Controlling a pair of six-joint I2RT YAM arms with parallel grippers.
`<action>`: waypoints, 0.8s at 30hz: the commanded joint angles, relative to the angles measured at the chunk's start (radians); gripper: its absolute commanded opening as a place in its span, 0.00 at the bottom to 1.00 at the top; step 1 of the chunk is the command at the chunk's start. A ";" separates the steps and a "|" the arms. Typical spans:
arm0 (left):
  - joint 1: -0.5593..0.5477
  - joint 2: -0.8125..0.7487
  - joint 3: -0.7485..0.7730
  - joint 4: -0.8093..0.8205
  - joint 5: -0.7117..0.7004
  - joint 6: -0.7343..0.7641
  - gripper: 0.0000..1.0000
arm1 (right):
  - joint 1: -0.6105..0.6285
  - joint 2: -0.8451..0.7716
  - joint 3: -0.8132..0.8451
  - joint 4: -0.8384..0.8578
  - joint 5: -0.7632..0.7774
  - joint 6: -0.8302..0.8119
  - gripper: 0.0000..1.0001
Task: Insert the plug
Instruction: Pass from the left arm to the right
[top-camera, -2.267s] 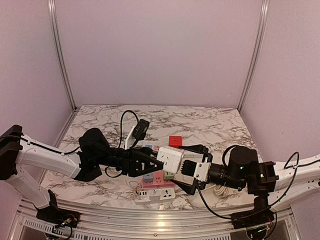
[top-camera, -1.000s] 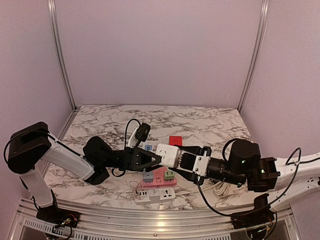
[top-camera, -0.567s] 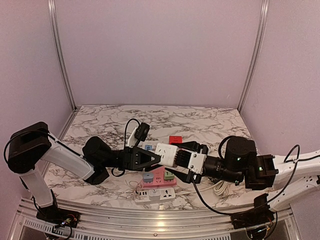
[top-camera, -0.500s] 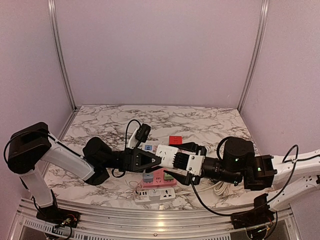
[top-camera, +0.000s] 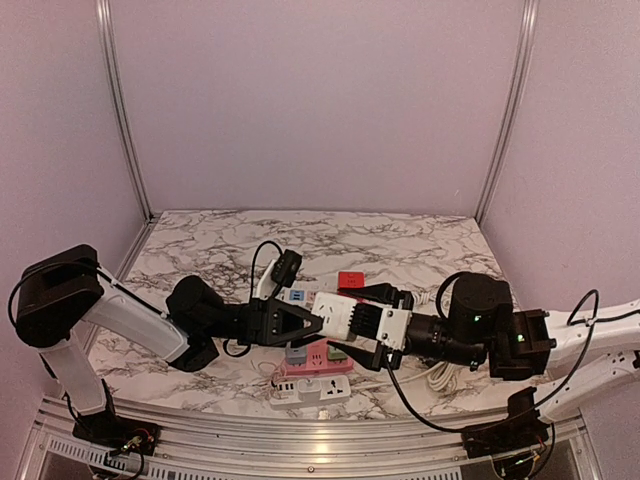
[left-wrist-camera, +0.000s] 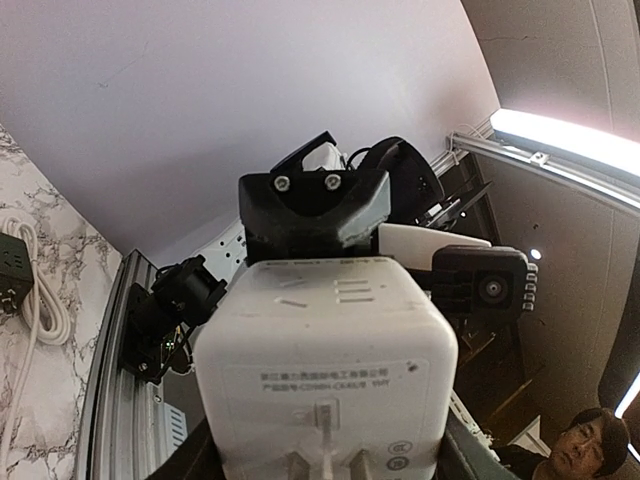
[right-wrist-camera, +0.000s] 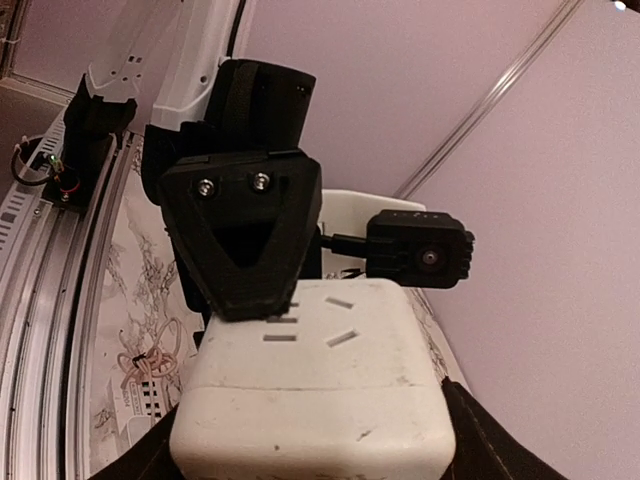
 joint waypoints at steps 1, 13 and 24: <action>0.005 0.011 -0.012 0.123 -0.003 0.018 0.00 | 0.003 -0.042 0.020 0.049 0.003 0.013 0.71; 0.006 0.010 -0.010 0.124 -0.005 0.016 0.00 | 0.004 -0.015 0.017 0.032 0.015 0.018 0.71; 0.006 0.010 -0.007 0.125 -0.011 0.017 0.00 | 0.004 0.001 0.020 -0.005 -0.003 0.029 0.46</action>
